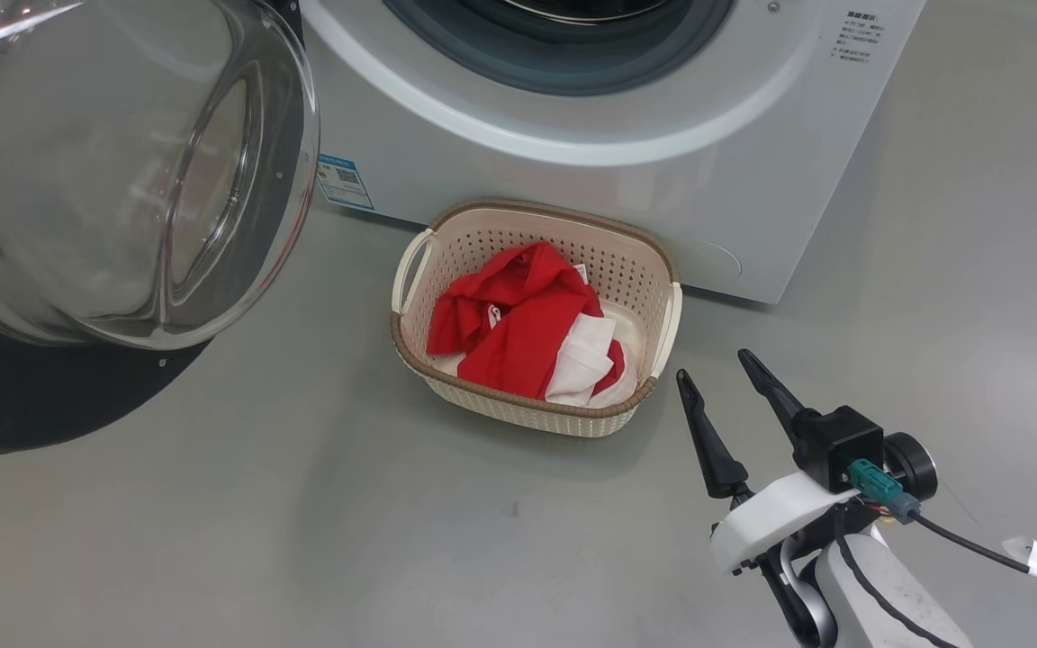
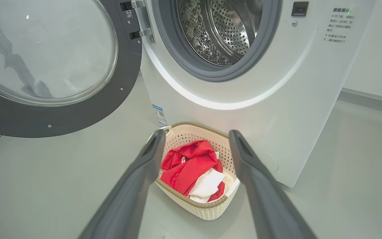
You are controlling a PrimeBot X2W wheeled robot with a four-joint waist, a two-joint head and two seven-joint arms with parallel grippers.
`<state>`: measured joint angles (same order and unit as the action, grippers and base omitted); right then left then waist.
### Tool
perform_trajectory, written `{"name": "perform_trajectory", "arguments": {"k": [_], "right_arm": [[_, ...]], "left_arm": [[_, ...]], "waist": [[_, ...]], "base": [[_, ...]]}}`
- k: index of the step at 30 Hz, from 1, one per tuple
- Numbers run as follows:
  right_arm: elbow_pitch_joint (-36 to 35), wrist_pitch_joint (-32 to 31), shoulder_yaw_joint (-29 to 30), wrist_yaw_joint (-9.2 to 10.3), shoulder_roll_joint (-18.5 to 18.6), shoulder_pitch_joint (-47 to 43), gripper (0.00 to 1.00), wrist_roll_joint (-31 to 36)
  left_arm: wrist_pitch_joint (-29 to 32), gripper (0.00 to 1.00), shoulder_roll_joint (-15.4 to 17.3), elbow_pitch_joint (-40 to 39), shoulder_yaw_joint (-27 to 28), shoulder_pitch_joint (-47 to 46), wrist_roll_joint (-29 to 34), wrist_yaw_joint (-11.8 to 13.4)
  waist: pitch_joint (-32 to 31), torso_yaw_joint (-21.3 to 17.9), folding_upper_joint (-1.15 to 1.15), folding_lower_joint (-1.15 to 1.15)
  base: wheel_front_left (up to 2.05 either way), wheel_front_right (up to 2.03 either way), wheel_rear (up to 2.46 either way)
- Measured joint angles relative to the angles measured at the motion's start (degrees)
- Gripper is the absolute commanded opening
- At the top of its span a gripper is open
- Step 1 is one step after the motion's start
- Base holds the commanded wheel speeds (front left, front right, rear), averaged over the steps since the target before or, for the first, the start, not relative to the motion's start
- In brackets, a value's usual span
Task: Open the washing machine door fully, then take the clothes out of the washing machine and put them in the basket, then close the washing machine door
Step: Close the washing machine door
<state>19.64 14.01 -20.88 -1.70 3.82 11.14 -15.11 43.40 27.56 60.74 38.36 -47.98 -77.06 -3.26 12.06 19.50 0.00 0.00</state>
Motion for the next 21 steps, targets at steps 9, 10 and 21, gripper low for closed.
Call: {"name": "perform_trajectory", "arguments": {"k": [9, 10, 21], "right_arm": [[0.0, 0.0, 0.2, 0.01, 0.0, -0.6, 1.00, -0.5], [0.0, 0.0, 0.2, 0.02, -0.1, -0.7, 1.00, -0.5], [0.0, 0.0, 0.4, 0.07, -0.1, -0.9, 1.00, -0.6]], "left_arm": [[7.1, 0.00, -3.5, -0.5, -2.5, 2.6, 0.0, -2.1], [7.9, 0.00, -3.8, -0.8, -2.7, 2.9, 0.0, -2.2], [14.8, 0.00, -7.4, -4.1, -3.7, 5.5, -1.9, -3.4]], "waist": [[-0.5, 0.3, 0.00, 0.00], [-0.5, 0.3, 0.00, 0.00], [-1.0, 0.6, 0.00, 0.00]], "base": [[0.00, 0.00, 0.00], [0.00, 0.00, 0.00], [0.00, 0.00, 0.00]]}}
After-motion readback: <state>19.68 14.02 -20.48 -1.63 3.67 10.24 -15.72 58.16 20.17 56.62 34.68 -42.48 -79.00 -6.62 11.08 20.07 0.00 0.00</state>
